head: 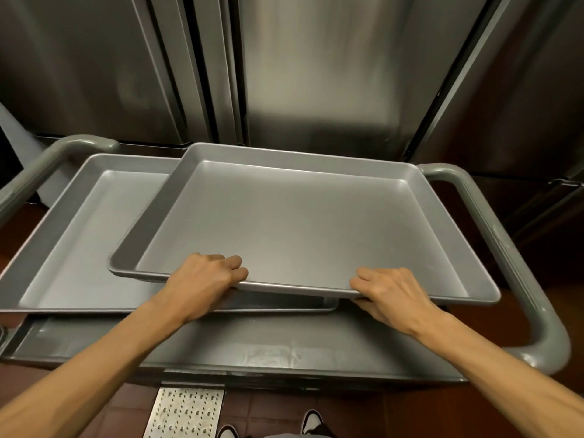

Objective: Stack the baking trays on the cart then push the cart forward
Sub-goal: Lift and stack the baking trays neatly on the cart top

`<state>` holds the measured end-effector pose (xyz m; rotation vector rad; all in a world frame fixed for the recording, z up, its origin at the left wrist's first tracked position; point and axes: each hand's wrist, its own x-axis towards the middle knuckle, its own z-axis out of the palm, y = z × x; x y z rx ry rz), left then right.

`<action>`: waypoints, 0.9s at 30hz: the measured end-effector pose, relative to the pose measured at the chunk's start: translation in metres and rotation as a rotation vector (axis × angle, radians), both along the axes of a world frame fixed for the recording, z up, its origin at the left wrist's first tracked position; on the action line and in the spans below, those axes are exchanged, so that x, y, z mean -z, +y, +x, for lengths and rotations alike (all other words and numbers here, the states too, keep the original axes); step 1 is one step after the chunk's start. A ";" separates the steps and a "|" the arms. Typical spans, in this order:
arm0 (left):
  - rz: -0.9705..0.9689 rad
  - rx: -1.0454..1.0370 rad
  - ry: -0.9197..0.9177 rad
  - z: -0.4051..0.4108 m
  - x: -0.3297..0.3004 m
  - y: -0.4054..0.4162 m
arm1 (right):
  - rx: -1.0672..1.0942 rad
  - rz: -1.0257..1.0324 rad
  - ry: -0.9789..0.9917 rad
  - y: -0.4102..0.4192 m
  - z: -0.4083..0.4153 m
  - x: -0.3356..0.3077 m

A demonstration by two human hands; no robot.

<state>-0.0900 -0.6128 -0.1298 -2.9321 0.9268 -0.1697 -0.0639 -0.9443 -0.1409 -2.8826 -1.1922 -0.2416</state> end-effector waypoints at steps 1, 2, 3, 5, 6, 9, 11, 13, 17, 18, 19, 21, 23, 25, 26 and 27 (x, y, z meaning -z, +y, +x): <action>-0.004 -0.001 -0.002 -0.001 -0.003 0.006 | -0.002 0.008 -0.006 0.005 -0.001 -0.003; -0.005 0.000 -0.005 -0.001 -0.006 0.012 | -0.007 0.016 -0.011 0.011 -0.002 -0.006; -0.003 0.003 -0.008 -0.001 -0.008 0.019 | -0.014 0.021 -0.015 0.017 -0.003 -0.009; 0.004 -0.003 -0.011 -0.005 -0.014 0.035 | -0.035 0.018 -0.027 0.033 -0.004 -0.012; 0.007 -0.006 -0.013 -0.007 -0.017 0.043 | -0.046 0.010 -0.038 0.041 -0.005 -0.014; 0.015 -0.035 -0.003 -0.019 -0.020 0.066 | -0.088 -0.001 -0.065 0.066 -0.004 -0.014; 0.009 -0.062 0.009 -0.029 -0.019 0.083 | -0.121 -0.011 -0.075 0.086 -0.004 -0.013; 0.002 -0.091 0.026 -0.038 -0.016 0.100 | -0.149 -0.017 -0.084 0.104 -0.001 -0.013; -0.024 -0.126 0.052 -0.053 -0.006 0.128 | -0.188 -0.040 -0.097 0.134 0.003 -0.011; -0.025 -0.130 0.051 -0.055 -0.005 0.133 | -0.192 -0.052 -0.099 0.140 0.003 -0.009; -0.025 -0.131 0.045 -0.056 -0.003 0.138 | -0.190 -0.060 -0.100 0.145 0.003 -0.008; -0.019 -0.126 0.037 -0.055 -0.002 0.147 | -0.168 -0.056 -0.090 0.154 0.002 -0.005; -0.024 -0.113 0.031 -0.053 -0.001 0.157 | -0.150 -0.051 -0.085 0.162 0.001 -0.003; -0.034 -0.099 0.033 -0.051 0.000 0.165 | -0.143 -0.059 -0.081 0.168 -0.002 -0.002; -0.040 -0.093 0.034 -0.050 0.000 0.169 | -0.139 -0.057 -0.082 0.171 -0.003 -0.002; -0.043 -0.088 0.034 -0.049 0.001 0.173 | -0.130 -0.051 -0.085 0.174 -0.004 -0.001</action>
